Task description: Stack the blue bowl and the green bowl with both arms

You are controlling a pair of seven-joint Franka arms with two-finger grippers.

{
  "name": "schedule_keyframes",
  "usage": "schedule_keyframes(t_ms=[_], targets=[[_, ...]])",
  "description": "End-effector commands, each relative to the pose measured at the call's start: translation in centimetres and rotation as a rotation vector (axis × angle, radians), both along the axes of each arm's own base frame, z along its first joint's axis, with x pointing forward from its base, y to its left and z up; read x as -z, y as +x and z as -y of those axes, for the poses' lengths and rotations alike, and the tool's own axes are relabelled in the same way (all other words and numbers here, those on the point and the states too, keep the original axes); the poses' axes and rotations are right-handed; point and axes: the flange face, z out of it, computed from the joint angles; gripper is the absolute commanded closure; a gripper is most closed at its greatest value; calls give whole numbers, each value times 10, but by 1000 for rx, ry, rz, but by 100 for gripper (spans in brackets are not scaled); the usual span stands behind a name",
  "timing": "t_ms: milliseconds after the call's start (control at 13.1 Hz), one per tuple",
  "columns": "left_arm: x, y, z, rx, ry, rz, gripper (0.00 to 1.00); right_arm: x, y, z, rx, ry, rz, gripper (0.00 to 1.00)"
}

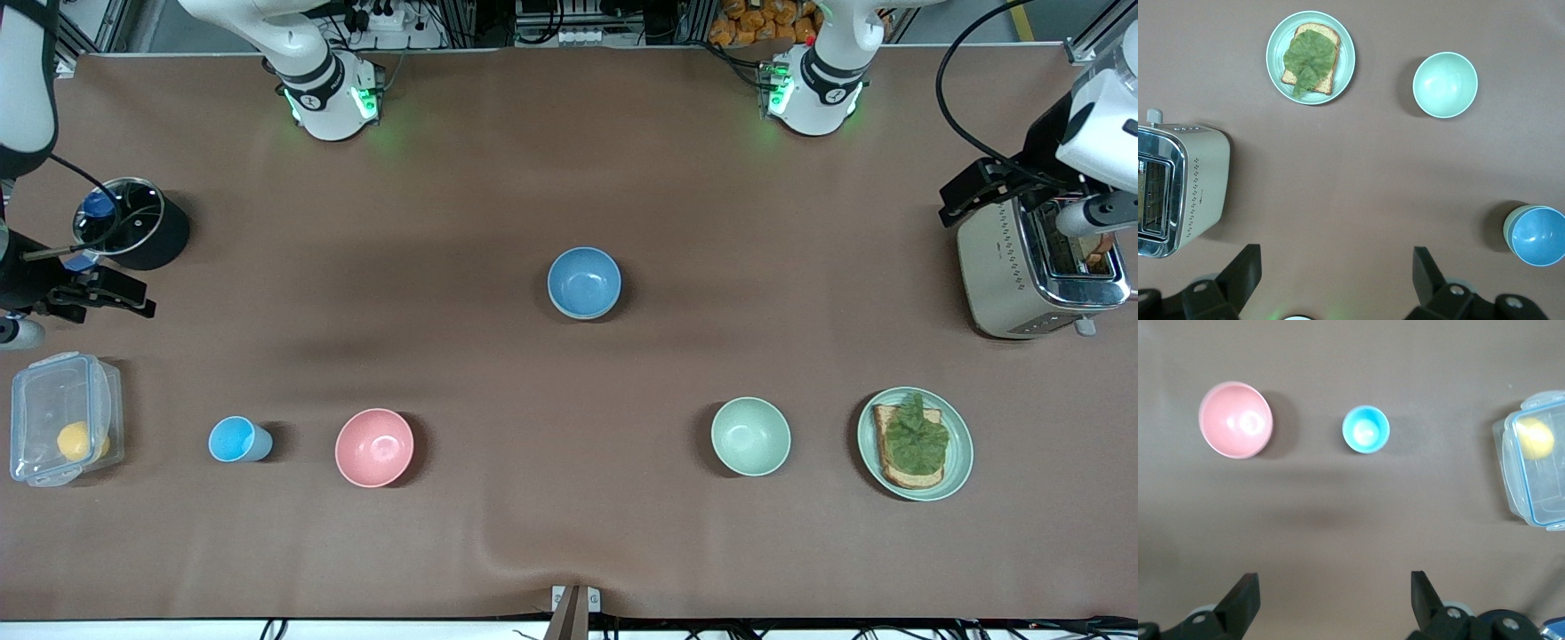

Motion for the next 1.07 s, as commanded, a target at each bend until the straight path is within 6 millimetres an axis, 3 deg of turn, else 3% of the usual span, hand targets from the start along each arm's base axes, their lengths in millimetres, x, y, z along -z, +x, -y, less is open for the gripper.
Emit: schedule_keyframes(t_ms=[0,230,383,996], targets=[[-7,-11,0,23,-9,-7,0,-28,5,-15,53,12,17,0],[-13,-15,-3,17,-10,5,0,-25,-7,-34,8,-1,-58,0],[-12,-14,-10,4,-10,2,0,-24,-6,-25,-12,-26,-57,0],[-13,-18,-11,6,-8,-18,0,-31,-7,-37,-25,-16,-43,0]])
